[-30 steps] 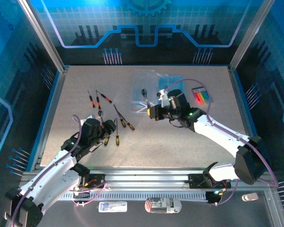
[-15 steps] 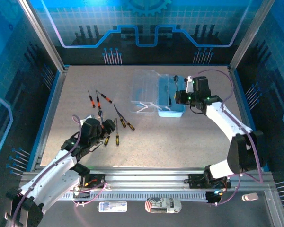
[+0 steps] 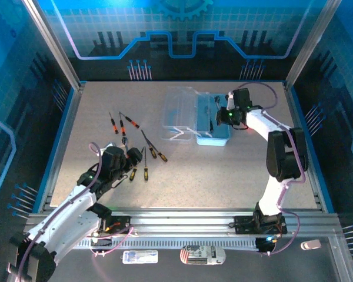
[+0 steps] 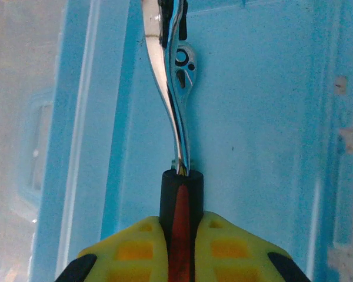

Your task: Pack the tool kit

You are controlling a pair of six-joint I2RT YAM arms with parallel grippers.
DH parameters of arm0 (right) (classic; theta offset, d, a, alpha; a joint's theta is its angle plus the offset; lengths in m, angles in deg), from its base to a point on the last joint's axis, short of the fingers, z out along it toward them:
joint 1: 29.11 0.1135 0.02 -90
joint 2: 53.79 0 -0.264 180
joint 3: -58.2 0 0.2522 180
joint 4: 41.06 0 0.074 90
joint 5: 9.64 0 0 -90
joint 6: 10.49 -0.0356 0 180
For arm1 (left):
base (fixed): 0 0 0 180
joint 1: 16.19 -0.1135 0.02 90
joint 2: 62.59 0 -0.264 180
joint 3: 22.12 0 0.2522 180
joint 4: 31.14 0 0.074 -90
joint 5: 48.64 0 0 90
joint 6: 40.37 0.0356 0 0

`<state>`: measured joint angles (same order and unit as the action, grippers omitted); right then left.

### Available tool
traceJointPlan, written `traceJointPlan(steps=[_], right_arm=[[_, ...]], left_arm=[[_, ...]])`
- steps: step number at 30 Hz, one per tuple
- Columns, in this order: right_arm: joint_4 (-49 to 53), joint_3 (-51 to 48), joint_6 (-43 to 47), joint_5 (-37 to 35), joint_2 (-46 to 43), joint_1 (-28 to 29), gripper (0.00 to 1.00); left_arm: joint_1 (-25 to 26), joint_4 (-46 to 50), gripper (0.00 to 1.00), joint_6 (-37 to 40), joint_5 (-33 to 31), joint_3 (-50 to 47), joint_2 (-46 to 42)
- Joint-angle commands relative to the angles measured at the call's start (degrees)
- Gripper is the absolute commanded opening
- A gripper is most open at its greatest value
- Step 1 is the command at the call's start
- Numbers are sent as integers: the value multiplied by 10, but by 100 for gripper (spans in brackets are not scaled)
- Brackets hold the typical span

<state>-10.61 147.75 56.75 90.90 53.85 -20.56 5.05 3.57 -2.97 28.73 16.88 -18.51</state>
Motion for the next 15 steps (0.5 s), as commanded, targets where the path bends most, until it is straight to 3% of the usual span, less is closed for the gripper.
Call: traceJointPlan(steps=[1,15], right_arm=[[10,39,16,6,31,-3,11],[14,67,4,11,100,18,14]], left_arm=[[-8,-10,99,0,6,1,6],[-23,-9,99,11,22,16,25]])
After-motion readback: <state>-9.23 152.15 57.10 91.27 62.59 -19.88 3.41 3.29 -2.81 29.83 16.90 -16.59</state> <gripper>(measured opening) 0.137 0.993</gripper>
